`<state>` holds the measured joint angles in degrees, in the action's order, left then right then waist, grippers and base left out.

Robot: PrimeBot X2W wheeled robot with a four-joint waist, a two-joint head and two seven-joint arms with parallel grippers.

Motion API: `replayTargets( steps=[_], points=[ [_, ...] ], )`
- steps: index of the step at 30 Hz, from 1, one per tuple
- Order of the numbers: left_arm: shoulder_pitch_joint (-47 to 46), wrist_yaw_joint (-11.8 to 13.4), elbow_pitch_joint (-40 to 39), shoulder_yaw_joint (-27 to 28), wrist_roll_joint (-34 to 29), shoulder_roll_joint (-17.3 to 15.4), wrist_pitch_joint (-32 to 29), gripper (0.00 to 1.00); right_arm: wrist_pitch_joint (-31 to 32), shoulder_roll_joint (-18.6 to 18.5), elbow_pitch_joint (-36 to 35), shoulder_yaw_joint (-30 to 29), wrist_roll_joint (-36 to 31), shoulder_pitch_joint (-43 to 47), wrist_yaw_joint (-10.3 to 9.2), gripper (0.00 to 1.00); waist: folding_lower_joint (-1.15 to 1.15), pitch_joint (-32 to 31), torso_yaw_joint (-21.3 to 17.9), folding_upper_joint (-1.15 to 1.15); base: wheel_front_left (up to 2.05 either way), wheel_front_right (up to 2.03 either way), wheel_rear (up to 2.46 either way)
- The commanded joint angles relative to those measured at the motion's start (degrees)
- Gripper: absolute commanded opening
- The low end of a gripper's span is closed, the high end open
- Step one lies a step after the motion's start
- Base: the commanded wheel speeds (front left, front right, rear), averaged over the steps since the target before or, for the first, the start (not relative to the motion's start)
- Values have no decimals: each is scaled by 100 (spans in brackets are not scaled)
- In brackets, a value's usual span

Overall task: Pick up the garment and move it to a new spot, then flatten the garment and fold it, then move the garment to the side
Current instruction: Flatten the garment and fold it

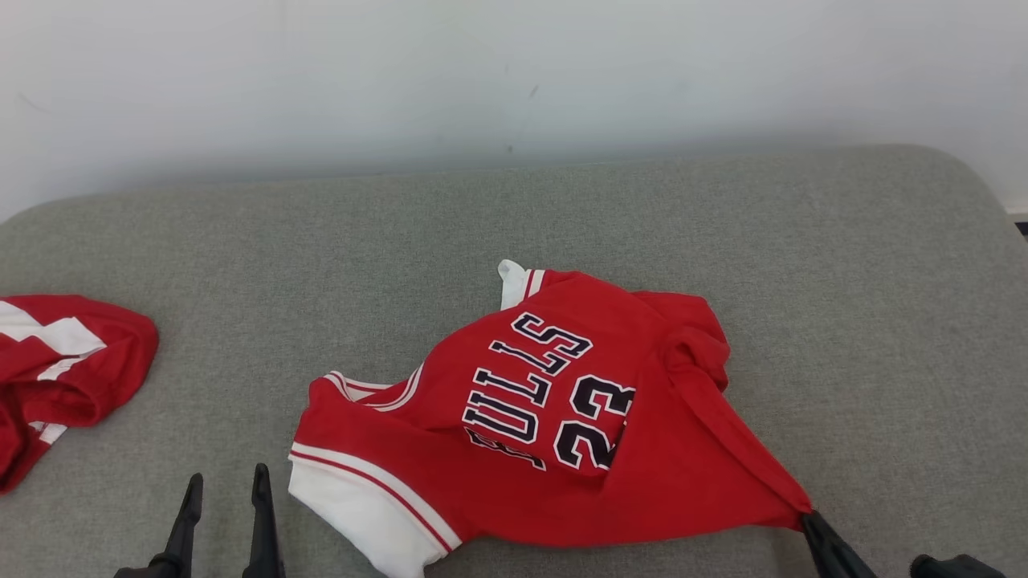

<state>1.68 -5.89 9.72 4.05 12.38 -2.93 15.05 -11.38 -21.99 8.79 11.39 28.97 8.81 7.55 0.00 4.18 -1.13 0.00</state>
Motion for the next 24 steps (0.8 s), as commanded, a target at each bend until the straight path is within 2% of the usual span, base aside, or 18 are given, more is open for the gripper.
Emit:
replayTargets(
  steps=[1, 5, 9, 10, 11, 24],
  points=[
    [-65, 15, -1, 7, 26, 6, 19, 100, -9, 17, -56, -172, -6, 148, -13, 0, 0, 57, -1, 0, 0, 0, 0],
    [-43, 39, -8, 16, 58, 6, 19, 100, 3, 112, -151, -591, -80, 361, -13, 0, 0, 106, -21, 0, 0, 0, 0],
    [-70, 75, 19, -6, 75, 6, 19, 100, 191, 192, -248, -577, -130, 377, -13, 0, 0, 130, -50, 0, 0, 0, 0],
    [-80, 83, 24, -17, 76, 6, 19, 100, 189, 205, -279, -570, -153, 357, -13, 95, 0, 127, -52, 0, 0, 0, 0],
    [-83, 82, 32, -20, 75, 6, 19, 100, 161, 226, -318, -564, -171, 334, -13, 100, 0, 121, -52, 0, 0, 0, 0],
    [10, 42, 84, 25, -47, 6, 19, 100, -344, 446, -830, -798, -628, 111, -13, 100, 0, -46, -17, 0, 0, 0, 0]
  ],
)
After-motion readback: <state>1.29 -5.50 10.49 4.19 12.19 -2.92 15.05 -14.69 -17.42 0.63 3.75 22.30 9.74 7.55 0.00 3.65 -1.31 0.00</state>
